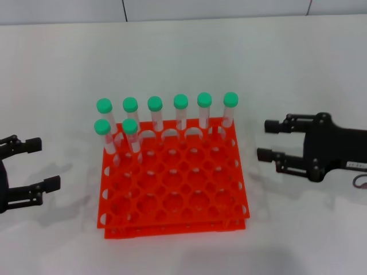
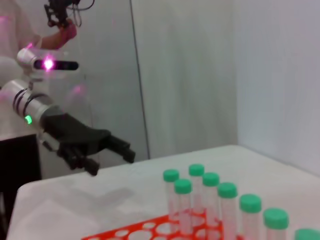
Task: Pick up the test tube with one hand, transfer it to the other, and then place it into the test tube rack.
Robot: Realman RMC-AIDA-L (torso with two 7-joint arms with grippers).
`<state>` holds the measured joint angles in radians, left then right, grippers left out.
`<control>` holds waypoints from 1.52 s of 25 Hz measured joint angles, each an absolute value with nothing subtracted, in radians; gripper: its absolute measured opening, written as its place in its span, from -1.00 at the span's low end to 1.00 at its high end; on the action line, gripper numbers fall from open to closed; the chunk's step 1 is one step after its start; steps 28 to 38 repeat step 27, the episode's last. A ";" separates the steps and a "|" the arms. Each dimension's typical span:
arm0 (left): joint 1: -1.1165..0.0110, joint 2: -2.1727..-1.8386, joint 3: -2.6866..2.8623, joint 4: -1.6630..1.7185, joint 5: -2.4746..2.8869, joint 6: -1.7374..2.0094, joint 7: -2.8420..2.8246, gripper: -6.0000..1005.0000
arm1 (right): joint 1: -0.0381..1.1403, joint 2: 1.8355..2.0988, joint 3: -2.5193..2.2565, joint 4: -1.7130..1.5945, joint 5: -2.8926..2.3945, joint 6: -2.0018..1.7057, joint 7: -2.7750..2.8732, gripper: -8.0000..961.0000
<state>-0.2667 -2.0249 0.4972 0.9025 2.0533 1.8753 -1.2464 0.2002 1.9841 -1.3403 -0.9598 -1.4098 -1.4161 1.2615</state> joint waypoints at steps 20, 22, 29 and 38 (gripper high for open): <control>-0.274 -2.017 0.500 0.891 2.057 1.884 -1.252 0.74 | 0.237 1.946 -1.286 -0.970 -1.532 -1.538 1.349 0.11; -0.274 -2.017 0.500 0.891 2.058 1.883 -1.253 0.74 | 0.238 1.942 -1.278 -0.976 -1.546 -1.539 1.360 0.12; -0.275 -2.017 0.500 0.891 2.058 1.881 -1.255 0.74 | 0.237 1.939 -1.244 -1.003 -1.593 -1.543 1.397 0.12; -0.275 -2.017 0.500 0.891 2.058 1.881 -1.255 0.74 | 0.237 1.939 -1.244 -1.003 -1.593 -1.543 1.397 0.12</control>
